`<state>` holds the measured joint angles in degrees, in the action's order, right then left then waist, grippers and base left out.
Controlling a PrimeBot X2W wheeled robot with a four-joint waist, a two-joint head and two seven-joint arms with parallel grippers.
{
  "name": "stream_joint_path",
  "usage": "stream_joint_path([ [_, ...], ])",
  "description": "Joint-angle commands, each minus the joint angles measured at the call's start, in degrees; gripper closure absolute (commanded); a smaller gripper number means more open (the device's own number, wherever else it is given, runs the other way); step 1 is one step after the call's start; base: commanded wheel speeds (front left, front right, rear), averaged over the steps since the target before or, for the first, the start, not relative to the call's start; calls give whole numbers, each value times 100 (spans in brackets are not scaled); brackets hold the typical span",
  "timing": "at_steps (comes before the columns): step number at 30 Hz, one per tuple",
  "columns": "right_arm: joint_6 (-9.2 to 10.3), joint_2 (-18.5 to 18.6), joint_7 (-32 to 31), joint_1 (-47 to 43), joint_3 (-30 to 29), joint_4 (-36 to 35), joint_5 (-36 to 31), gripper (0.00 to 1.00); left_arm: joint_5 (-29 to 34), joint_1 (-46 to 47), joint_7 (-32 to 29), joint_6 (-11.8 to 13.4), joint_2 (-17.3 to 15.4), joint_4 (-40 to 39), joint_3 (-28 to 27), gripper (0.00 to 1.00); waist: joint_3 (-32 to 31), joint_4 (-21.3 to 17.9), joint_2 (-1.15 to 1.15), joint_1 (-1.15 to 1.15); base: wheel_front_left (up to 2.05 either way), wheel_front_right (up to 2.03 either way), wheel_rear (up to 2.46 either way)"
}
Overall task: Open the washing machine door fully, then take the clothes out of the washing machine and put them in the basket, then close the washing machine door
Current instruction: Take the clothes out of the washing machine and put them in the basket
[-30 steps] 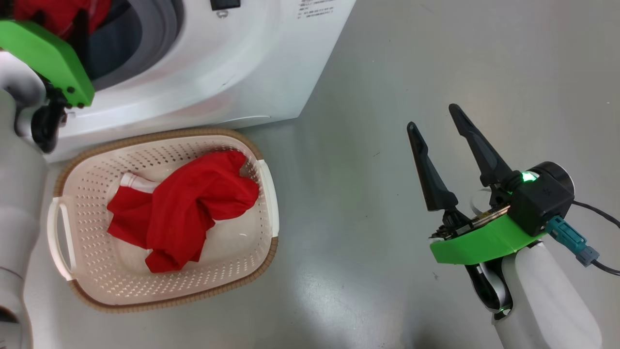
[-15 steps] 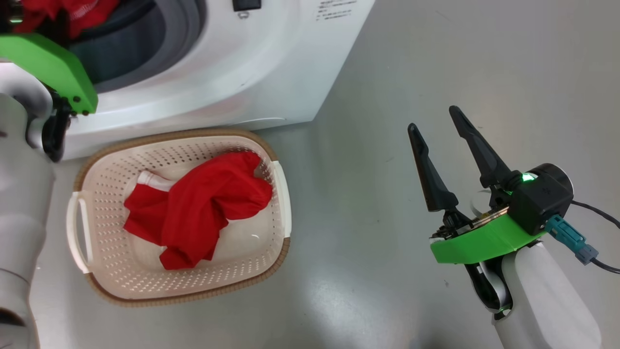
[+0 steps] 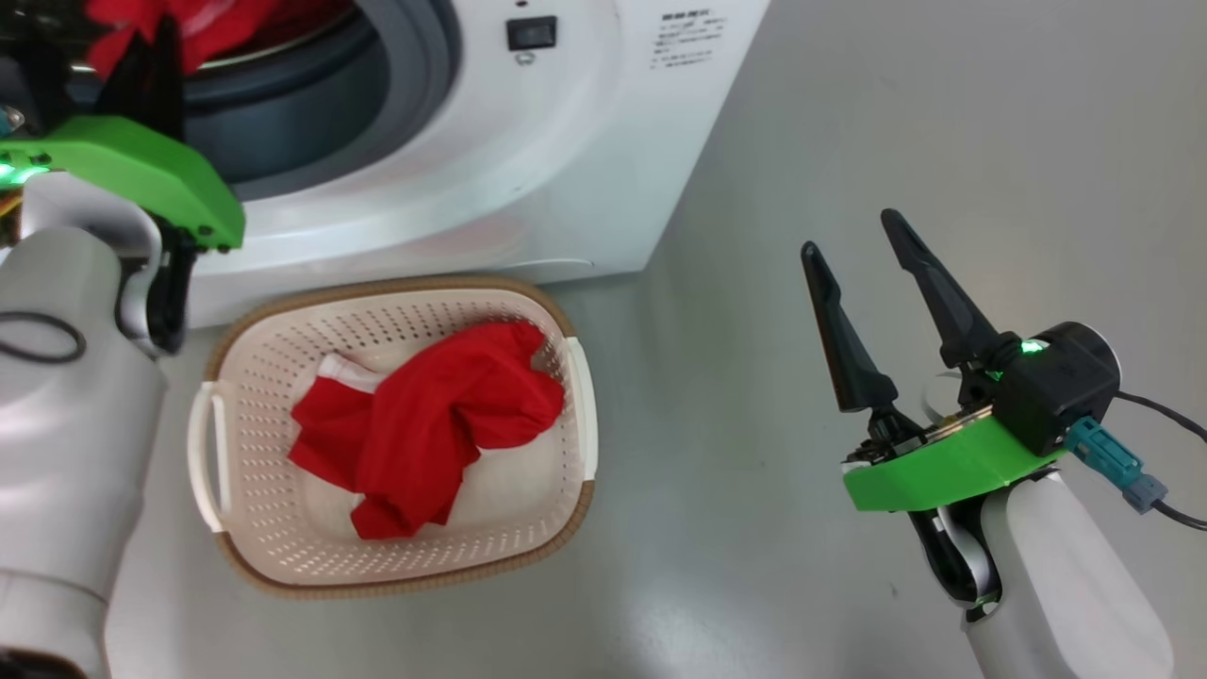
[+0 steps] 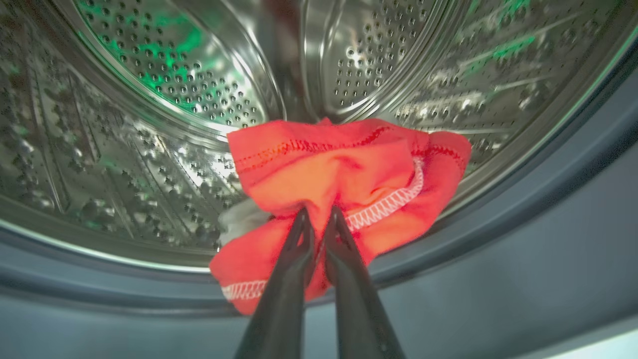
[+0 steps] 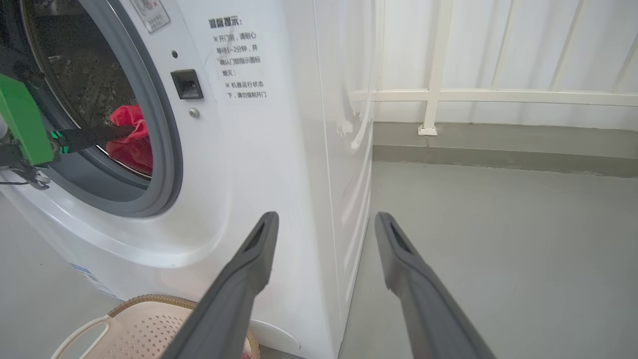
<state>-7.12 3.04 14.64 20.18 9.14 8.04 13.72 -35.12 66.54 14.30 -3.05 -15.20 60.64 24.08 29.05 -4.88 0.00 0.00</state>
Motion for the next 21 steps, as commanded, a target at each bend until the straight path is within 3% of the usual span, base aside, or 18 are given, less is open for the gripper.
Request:
stream_joint_path([
  [1,-36,-16,36,-101,63,-123,1,0,136,-196,67,97,-269,-469,-276,100,-158,126,0,0,0,0,0],
  [11,-36,-16,36,-291,79,-19,-3,0,615,-1777,69,266,-271,-2130,-1045,100,-734,247,0,0,0,0,0],
  [21,-36,-16,36,-563,67,92,27,0,838,-2962,69,332,-117,-3010,-1428,100,-1320,337,0,0,0,0,0],
])
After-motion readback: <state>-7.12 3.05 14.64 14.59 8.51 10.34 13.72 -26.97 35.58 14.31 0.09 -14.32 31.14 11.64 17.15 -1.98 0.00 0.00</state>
